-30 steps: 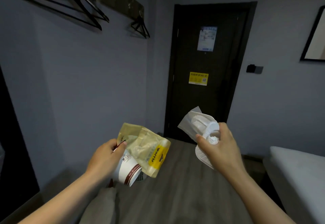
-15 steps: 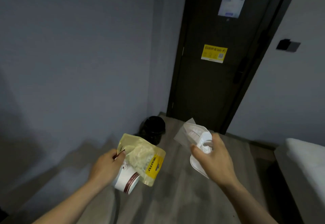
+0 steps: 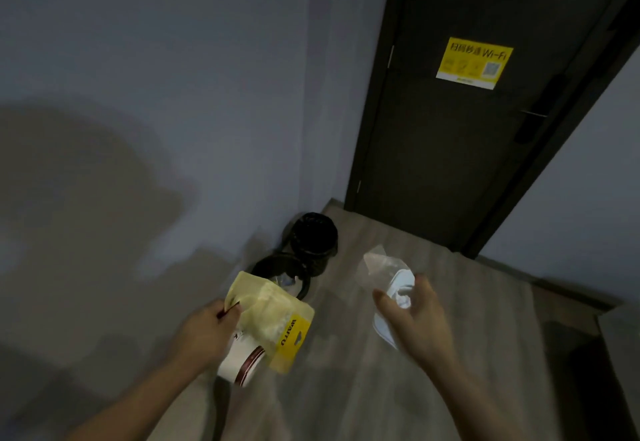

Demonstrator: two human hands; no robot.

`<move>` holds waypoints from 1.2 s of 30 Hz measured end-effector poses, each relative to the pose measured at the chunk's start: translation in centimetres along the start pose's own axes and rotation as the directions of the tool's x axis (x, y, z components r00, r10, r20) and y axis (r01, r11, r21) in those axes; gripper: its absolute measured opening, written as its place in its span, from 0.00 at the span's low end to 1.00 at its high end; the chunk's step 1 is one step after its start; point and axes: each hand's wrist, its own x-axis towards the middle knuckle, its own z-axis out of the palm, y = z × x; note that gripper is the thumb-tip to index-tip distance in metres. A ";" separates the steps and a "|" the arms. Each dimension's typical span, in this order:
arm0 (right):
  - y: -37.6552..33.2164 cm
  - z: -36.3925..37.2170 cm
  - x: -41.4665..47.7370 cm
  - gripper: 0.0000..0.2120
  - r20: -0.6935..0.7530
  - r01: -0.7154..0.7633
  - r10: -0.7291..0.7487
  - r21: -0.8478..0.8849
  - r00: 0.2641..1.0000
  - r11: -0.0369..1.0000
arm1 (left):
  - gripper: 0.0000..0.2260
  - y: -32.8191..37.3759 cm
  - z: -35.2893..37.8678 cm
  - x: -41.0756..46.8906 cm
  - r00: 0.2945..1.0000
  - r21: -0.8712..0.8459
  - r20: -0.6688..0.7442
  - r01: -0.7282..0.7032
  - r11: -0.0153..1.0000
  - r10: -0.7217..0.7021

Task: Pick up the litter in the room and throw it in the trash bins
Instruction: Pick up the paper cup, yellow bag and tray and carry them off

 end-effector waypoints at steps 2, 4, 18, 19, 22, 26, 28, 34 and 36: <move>1.0 0.7 3.1 0.21 0.050 -0.028 0.028 -0.005 0.998 1.000 | 0.14 0.9 1.2 2.3 1.000 -0.002 0.007 0.022 1.000 -0.022; 1.9 1.4 6.0 0.23 0.087 -0.054 0.055 -0.014 0.995 0.998 | 0.14 1.5 2.2 4.5 0.998 -0.002 0.023 0.065 0.998 -0.064; 4.3 7.9 21.9 0.26 0.223 -0.168 0.178 -0.065 0.958 0.984 | 0.15 5.2 7.8 19.4 0.981 -0.013 0.095 0.169 0.985 -0.167; 4.3 8.5 23.4 0.26 0.228 -0.159 0.172 -0.077 0.958 0.984 | 0.15 5.5 8.0 21.0 0.981 -0.020 0.095 0.171 0.985 -0.168; 3.5 10.5 27.6 0.25 0.233 -0.121 0.146 -0.118 0.961 0.986 | 0.17 6.1 8.6 25.7 0.980 -0.019 0.102 0.175 0.984 -0.172; 1.7 13.4 32.7 0.26 0.269 -0.100 0.140 -0.157 0.953 0.983 | 0.17 6.3 8.9 31.6 0.970 -0.021 0.134 0.208 0.978 -0.203; 1.0 14.9 35.0 0.27 0.277 -0.103 0.144 -0.158 0.950 0.982 | 0.18 6.2 9.3 34.3 0.972 0.021 0.138 0.190 0.982 -0.191; 0.8 18.9 39.9 0.28 0.348 -0.099 0.163 -0.193 0.923 0.976 | 0.17 5.8 10.7 39.8 0.956 0.082 0.140 0.247 0.965 -0.257; 1.2 20.1 41.6 0.28 0.378 -0.097 0.166 -0.195 0.911 0.976 | 0.16 5.5 11.4 41.0 0.949 0.084 0.129 0.279 0.957 -0.288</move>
